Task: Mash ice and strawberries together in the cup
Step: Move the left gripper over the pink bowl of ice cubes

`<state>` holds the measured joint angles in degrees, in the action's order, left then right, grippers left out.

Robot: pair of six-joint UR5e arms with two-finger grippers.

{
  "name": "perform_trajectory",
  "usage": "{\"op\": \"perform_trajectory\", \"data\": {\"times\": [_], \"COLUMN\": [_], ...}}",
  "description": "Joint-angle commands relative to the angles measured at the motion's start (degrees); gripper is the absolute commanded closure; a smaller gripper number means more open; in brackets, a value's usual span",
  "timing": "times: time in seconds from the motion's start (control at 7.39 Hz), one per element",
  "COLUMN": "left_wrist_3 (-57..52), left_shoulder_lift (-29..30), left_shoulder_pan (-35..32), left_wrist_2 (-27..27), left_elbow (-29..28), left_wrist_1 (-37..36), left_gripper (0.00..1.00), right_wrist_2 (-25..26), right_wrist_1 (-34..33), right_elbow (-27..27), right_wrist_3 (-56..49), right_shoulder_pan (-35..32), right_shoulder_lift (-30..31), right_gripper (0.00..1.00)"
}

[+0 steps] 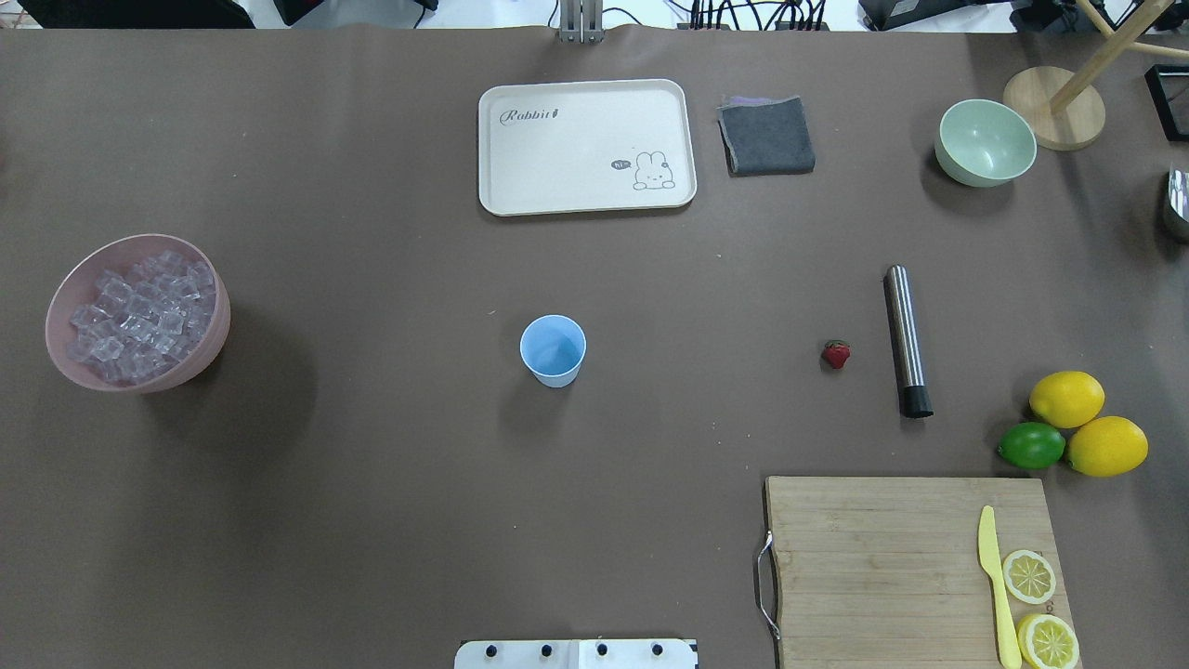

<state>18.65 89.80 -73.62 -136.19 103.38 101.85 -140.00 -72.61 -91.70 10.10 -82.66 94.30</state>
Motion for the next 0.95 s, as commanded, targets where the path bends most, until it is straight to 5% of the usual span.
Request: {"op": "perform_trajectory", "data": {"times": [0.0, 0.41, 0.81], "left_wrist_3": [15.3, 29.4, 48.5], "left_shoulder_lift": [0.3, 0.9, 1.6], "left_shoulder_pan": [4.6, 6.0, 8.5], "left_wrist_2": [0.5, 0.8, 8.2], "left_elbow": [2.4, 2.6, 4.1], "left_wrist_1": [0.8, 0.8, 0.7], "left_gripper": [0.04, 0.04, 0.04], "right_wrist_2": [0.1, -0.1, -0.1], "right_wrist_1": [-0.1, -0.1, -0.1], "right_elbow": [0.1, 0.1, 0.2], "right_wrist_3": [0.5, 0.5, 0.5], "right_shoulder_pan": [0.1, 0.1, 0.1], "right_shoulder_lift": [-0.1, -0.1, -0.1], "right_gripper": [0.00, 0.00, 0.00]}}
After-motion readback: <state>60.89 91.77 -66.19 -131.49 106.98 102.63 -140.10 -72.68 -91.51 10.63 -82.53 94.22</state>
